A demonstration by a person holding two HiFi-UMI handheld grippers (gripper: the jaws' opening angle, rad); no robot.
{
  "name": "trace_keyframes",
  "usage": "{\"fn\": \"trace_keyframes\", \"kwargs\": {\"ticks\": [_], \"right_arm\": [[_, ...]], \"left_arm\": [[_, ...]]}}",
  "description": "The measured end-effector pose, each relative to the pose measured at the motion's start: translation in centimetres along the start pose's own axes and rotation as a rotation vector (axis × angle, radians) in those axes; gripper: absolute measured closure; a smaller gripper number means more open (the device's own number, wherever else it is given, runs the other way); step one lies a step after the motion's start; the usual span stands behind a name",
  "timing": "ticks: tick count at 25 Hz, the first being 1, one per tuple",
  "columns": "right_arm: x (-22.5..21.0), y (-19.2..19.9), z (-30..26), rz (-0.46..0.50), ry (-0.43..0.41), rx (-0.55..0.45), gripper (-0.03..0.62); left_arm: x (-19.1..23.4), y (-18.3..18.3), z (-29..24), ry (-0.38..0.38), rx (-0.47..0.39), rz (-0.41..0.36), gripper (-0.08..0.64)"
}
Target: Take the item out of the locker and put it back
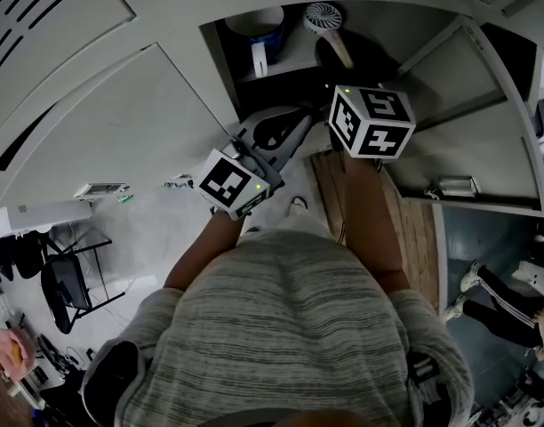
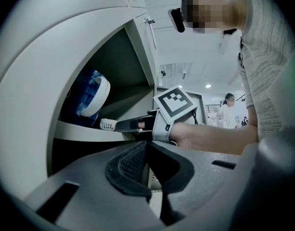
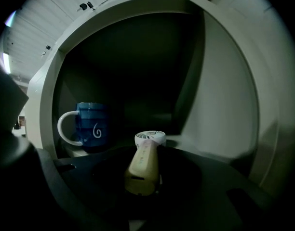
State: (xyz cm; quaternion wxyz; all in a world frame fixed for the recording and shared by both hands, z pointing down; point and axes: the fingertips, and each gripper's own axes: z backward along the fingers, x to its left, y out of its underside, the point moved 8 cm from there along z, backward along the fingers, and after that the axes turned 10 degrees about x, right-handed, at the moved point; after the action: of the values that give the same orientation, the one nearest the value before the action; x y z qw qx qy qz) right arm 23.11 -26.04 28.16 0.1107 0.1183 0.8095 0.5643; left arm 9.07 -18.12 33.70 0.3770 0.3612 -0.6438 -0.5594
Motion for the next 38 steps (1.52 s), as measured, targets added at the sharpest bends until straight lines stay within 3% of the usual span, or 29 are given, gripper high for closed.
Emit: {"fn": "trace_keyframes", "kwargs": {"ticks": [25, 32, 38], "right_arm": [[2.3, 0.3, 8.8, 0.081, -0.166, -0.404, 0.446], [2.7, 0.0, 12.0, 0.103, -0.167, -0.518, 0.446], [2.8, -0.2, 13.8, 0.128, -0.156, -0.583, 0.446]], "left_arm": [[-0.3, -0.8, 0.0, -0.011, -0.005, -0.034, 0.552], [-1.0, -1.4, -0.3, 0.008, -0.013, -0.044, 0.552], [-1.7, -3.0, -0.6, 0.009, -0.089, -0.050, 0.552]]}}
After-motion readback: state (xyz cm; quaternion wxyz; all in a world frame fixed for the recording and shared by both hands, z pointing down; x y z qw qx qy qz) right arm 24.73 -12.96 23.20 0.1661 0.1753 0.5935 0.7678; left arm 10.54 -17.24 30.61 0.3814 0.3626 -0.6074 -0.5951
